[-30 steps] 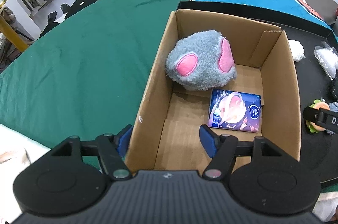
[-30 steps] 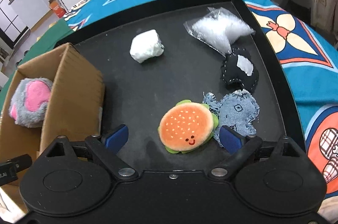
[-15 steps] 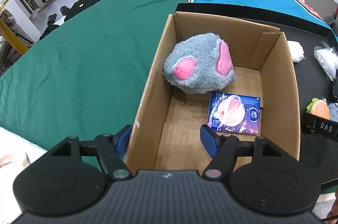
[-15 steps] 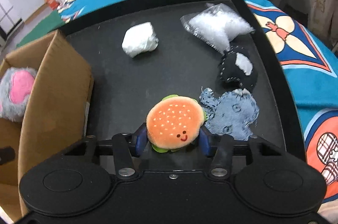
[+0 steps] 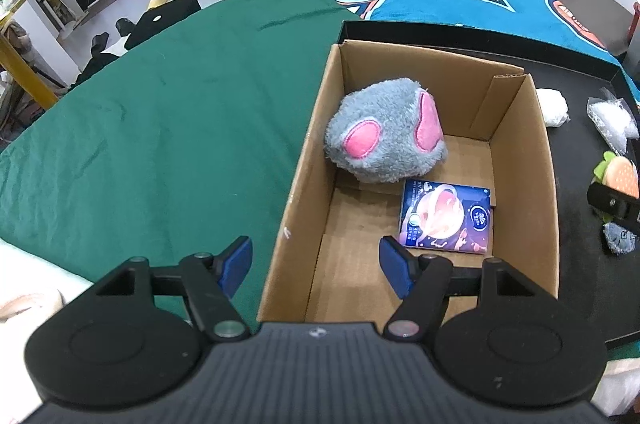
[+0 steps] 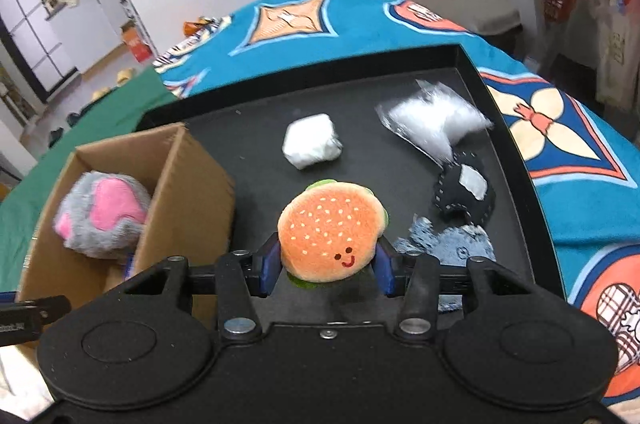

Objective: Organize soft objects
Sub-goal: 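Lift the burger plush and release it into the box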

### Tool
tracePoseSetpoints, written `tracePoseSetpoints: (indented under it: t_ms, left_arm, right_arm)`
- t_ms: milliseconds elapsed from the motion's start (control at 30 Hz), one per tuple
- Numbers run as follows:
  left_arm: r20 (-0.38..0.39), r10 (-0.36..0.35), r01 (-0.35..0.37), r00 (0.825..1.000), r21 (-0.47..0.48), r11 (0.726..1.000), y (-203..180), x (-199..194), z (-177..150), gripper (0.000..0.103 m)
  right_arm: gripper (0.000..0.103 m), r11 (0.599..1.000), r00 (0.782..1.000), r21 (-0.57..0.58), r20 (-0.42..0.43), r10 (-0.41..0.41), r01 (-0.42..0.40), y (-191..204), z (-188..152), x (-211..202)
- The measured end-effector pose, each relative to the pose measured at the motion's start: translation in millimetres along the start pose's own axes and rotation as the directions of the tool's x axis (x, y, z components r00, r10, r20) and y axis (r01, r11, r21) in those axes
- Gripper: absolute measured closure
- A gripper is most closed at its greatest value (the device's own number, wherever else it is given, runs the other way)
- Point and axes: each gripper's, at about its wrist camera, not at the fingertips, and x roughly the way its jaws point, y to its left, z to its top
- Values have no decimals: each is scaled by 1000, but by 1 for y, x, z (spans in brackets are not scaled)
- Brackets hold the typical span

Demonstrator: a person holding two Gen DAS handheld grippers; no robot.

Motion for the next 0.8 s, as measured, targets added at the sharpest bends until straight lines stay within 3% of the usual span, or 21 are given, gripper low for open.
tracePoseSetpoints:
  t_ms: [367,800]
  left_arm:
    - [9,-9,9,1000,-21,1000,14,-4,-5,35]
    - [31,-18,19,999,-39,999,25,-5,-6,35]
  right_arm:
    - [57,994,989,-37,99,106,-103,7,17,-21]
    - [57,961,949,-157,186,255,-227,28,21,-46]
